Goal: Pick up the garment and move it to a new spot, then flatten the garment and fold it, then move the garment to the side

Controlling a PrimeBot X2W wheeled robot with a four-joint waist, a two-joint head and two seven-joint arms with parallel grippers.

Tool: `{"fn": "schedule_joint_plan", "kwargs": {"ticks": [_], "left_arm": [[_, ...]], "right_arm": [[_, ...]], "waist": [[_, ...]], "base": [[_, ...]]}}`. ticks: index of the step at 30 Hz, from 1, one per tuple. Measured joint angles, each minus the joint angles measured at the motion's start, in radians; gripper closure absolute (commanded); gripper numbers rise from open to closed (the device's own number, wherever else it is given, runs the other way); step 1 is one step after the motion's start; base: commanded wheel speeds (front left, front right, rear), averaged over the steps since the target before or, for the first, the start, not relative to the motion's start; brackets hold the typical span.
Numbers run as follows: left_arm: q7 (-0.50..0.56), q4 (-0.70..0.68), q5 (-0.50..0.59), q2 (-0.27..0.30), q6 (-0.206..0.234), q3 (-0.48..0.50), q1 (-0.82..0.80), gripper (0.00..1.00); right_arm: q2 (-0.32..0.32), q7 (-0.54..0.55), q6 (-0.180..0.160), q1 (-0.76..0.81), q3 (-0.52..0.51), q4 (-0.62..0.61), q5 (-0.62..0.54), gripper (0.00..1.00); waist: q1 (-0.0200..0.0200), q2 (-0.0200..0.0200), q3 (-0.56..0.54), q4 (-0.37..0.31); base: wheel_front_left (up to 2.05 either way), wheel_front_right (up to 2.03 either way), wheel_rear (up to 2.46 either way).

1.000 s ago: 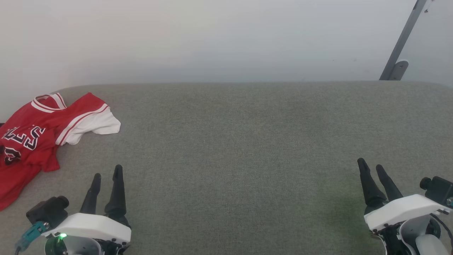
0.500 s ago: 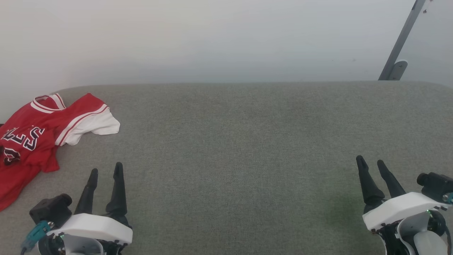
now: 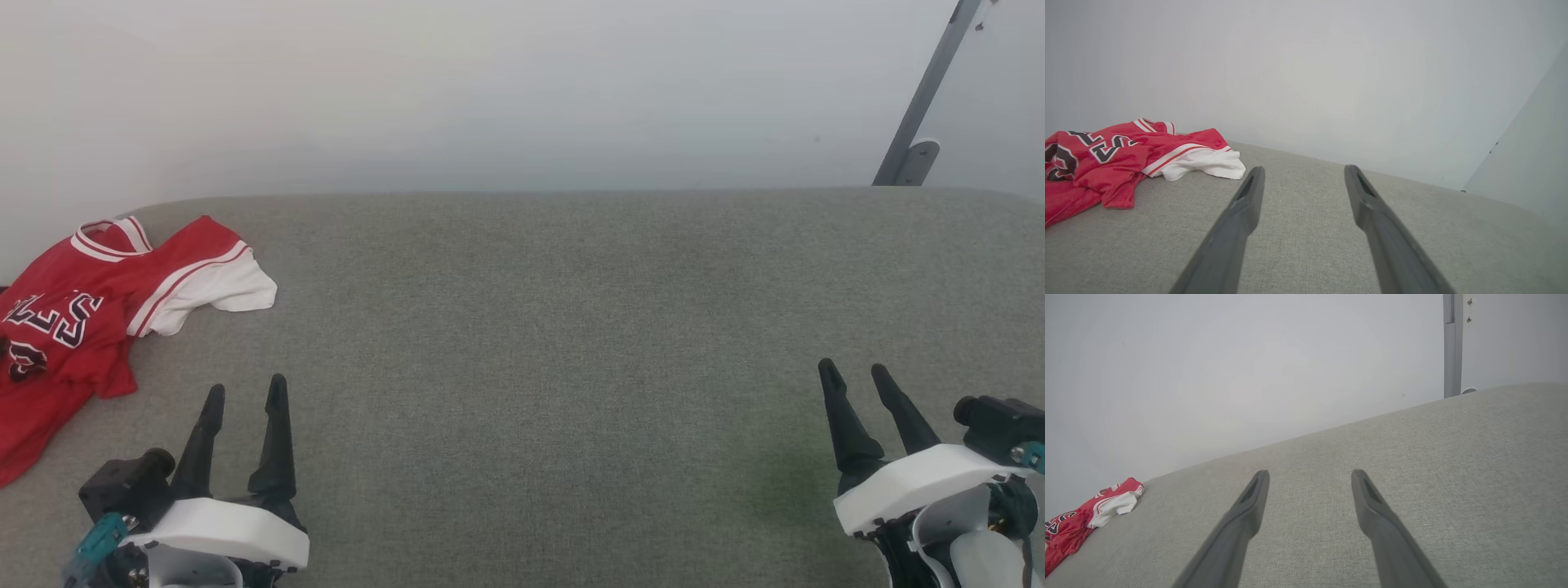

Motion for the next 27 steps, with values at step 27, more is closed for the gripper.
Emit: {"fn": "schedule_joint_plan", "kwargs": {"ticks": [27], "left_arm": [[-0.04, -0.001, 0.148, 0.013, -0.001, -0.005, 0.002, 0.0]], "right_arm": [[-0.017, -0.034, 0.0, -0.009, 0.014, 0.002, -0.128, 0.0]], "waist": [[-0.0001, 0.0, -0.004, -0.002]], "base": [[0.0, 0.0, 0.0]]}}
